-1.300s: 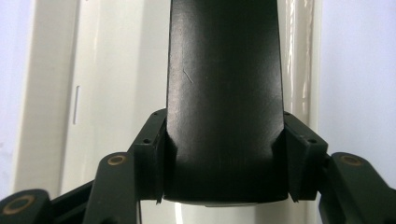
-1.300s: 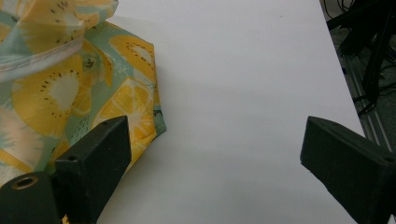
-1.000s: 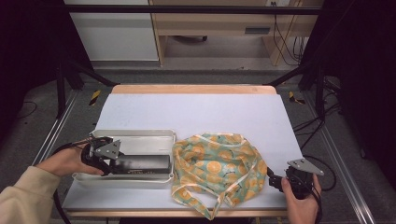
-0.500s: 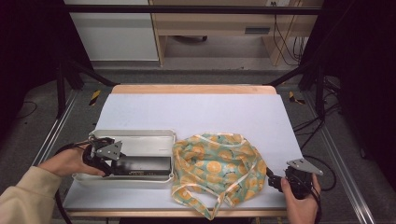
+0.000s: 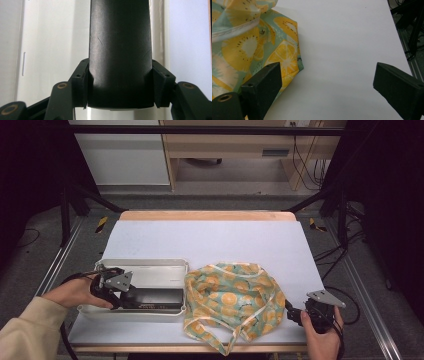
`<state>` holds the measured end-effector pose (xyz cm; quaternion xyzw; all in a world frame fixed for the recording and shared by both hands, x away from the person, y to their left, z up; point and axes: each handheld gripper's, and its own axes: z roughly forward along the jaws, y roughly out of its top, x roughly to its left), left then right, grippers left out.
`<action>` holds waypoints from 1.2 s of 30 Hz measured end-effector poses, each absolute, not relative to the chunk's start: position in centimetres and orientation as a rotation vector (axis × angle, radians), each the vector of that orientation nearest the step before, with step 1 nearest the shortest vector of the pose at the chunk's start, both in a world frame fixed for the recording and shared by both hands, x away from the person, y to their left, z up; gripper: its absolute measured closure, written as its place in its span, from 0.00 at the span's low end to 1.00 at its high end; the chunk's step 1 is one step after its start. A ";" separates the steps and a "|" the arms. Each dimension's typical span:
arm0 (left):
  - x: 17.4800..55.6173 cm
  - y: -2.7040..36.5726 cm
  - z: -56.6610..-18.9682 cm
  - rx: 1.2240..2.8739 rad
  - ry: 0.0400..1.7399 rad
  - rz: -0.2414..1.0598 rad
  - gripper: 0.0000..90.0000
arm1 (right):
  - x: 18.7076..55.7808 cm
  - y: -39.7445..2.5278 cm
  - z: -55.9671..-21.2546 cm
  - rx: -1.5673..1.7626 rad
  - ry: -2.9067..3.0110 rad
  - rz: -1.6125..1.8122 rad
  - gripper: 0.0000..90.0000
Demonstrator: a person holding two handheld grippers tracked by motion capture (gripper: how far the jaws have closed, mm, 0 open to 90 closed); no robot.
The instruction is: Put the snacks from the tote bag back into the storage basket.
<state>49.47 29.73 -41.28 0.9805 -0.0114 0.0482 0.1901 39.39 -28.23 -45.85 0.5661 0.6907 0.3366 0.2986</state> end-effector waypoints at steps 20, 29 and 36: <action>50.5 29.9 -42.2 2.753 -0.060 0.095 0.47 | 39.4 -28.0 -46.0 1.505 1.852 0.896 0.09; 50.8 30.0 -42.3 2.757 -0.050 0.078 0.46 | 39.4 -27.9 -46.0 1.506 1.857 0.899 0.09; 50.6 29.7 -41.7 2.730 0.028 0.079 0.26 | 39.4 -27.9 -46.0 1.504 1.861 0.902 0.09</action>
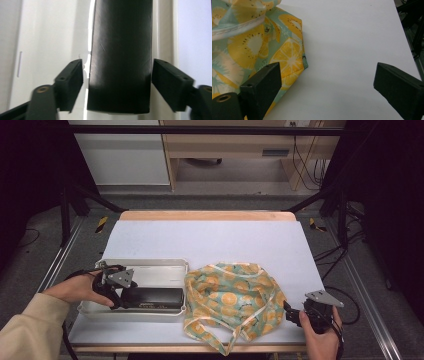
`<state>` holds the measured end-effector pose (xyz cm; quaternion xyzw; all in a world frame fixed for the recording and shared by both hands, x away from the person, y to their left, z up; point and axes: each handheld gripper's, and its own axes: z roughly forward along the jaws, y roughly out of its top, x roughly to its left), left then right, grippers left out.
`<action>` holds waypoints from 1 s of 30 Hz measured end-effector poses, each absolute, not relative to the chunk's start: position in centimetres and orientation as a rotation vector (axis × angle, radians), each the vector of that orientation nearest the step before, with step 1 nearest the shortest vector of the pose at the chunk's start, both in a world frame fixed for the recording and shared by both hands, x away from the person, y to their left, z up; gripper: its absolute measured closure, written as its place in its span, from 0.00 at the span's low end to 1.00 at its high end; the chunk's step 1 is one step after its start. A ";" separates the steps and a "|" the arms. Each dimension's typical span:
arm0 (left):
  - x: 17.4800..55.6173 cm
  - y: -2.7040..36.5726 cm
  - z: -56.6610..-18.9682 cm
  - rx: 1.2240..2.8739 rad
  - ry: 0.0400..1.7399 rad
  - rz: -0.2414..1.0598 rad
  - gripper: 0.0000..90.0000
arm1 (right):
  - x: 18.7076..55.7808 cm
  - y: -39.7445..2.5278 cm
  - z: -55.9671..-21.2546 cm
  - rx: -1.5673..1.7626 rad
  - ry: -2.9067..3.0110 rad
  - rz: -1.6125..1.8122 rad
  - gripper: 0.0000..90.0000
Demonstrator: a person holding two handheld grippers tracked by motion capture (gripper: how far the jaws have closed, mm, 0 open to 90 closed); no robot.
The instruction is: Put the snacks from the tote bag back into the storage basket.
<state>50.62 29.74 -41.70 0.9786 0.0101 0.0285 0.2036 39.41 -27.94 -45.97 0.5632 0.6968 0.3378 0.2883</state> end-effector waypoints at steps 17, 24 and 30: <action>49.1 28.8 -39.0 2.658 0.105 0.182 0.12 | 39.4 -27.9 -46.0 1.503 1.864 0.904 0.09; 48.7 27.7 -38.0 2.627 0.139 0.200 0.09 | 39.4 -27.9 -46.0 1.504 1.861 0.904 0.09; 48.0 26.4 -37.4 2.618 0.166 0.222 0.08 | 39.4 -27.9 -46.0 1.504 1.861 0.905 0.09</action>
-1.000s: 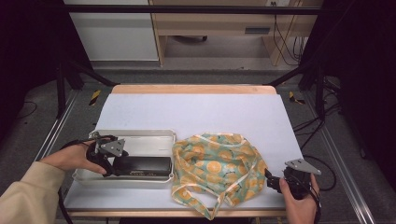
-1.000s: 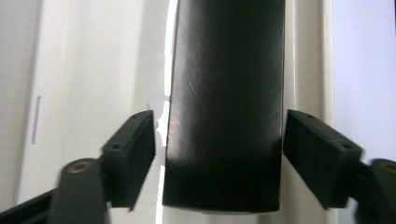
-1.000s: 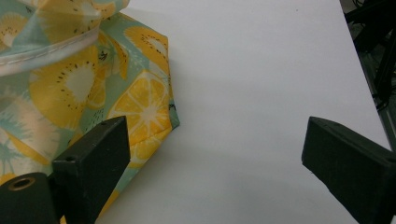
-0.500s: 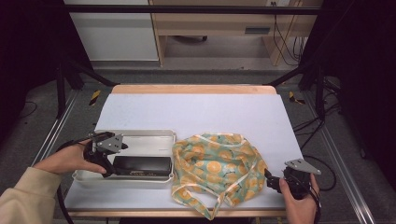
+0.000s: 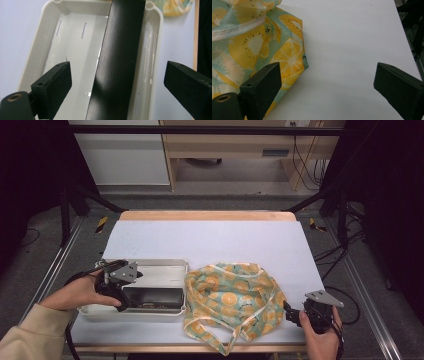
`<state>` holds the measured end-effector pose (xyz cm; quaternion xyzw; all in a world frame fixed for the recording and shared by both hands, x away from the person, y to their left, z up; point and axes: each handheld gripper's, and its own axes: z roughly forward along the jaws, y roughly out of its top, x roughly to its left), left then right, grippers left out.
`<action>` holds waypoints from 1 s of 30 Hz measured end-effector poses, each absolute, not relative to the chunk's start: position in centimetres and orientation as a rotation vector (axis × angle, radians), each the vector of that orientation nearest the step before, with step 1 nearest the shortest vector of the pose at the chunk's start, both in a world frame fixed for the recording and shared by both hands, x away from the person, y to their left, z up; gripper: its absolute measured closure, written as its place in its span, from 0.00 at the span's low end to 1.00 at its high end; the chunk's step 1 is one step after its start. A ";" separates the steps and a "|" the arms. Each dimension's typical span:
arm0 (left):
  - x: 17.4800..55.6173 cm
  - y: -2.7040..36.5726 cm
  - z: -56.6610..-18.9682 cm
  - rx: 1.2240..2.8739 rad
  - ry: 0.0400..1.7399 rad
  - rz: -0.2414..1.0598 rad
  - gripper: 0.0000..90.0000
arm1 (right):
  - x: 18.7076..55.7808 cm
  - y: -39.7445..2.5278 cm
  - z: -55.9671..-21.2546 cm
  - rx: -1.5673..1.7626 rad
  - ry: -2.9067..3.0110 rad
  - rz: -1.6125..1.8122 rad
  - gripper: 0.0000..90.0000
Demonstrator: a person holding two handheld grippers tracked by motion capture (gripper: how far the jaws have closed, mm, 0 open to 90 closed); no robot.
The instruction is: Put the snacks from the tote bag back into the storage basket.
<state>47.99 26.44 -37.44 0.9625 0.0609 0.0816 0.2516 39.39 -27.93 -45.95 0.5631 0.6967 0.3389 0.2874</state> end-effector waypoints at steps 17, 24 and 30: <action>47.5 24.2 -36.8 2.508 0.387 0.318 0.08 | 39.4 -27.9 -45.9 1.505 1.861 0.908 0.09; 47.8 23.7 -36.6 2.390 0.532 0.358 0.08 | 39.4 -28.0 -45.9 1.506 1.857 0.915 0.09; 47.7 23.3 -36.5 2.323 0.585 0.360 0.08 | 39.4 -28.0 -45.9 1.505 1.858 0.916 0.09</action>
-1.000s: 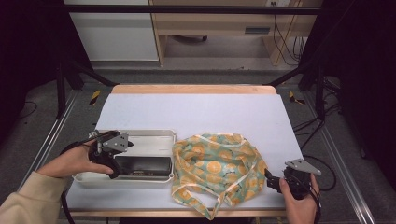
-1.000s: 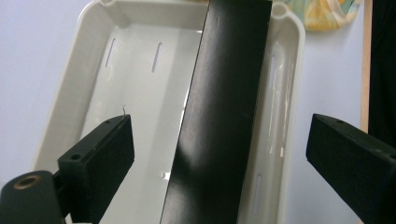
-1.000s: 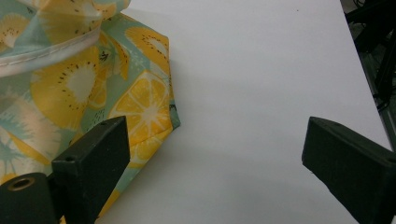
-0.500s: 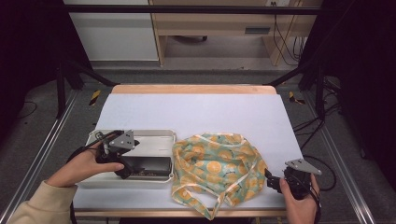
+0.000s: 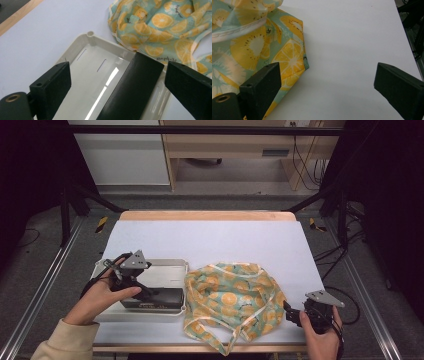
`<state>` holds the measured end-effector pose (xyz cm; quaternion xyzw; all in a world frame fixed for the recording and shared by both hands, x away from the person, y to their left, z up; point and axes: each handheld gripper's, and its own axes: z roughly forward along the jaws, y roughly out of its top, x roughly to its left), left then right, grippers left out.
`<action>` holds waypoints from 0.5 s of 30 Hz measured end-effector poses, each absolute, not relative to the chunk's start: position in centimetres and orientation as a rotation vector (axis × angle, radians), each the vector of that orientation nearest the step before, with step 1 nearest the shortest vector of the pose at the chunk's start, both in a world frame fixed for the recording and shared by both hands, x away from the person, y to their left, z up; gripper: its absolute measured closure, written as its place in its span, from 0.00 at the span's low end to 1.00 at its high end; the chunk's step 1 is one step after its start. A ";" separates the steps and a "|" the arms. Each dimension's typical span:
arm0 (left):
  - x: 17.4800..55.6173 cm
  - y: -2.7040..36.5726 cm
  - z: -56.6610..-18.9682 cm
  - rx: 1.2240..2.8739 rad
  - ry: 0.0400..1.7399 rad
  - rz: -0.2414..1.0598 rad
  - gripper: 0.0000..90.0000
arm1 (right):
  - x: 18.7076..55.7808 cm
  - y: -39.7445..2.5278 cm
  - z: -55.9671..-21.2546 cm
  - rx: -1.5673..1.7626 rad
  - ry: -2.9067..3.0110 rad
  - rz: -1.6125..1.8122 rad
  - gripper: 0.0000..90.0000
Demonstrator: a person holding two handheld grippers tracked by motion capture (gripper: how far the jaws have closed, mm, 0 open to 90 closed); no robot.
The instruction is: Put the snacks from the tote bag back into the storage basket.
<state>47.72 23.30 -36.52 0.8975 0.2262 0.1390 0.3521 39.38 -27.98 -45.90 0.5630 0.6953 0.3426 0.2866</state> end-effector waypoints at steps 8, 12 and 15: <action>47.7 24.2 -36.4 2.255 0.673 0.396 0.08 | 39.3 -27.9 -45.8 1.501 1.858 0.925 0.09; 47.8 25.0 -36.7 2.259 0.700 0.421 0.08 | 39.3 -28.0 -45.8 1.494 1.858 0.926 0.09; 47.7 25.8 -36.7 2.235 0.712 0.421 0.08 | 39.3 -27.9 -45.7 1.499 1.853 0.927 0.09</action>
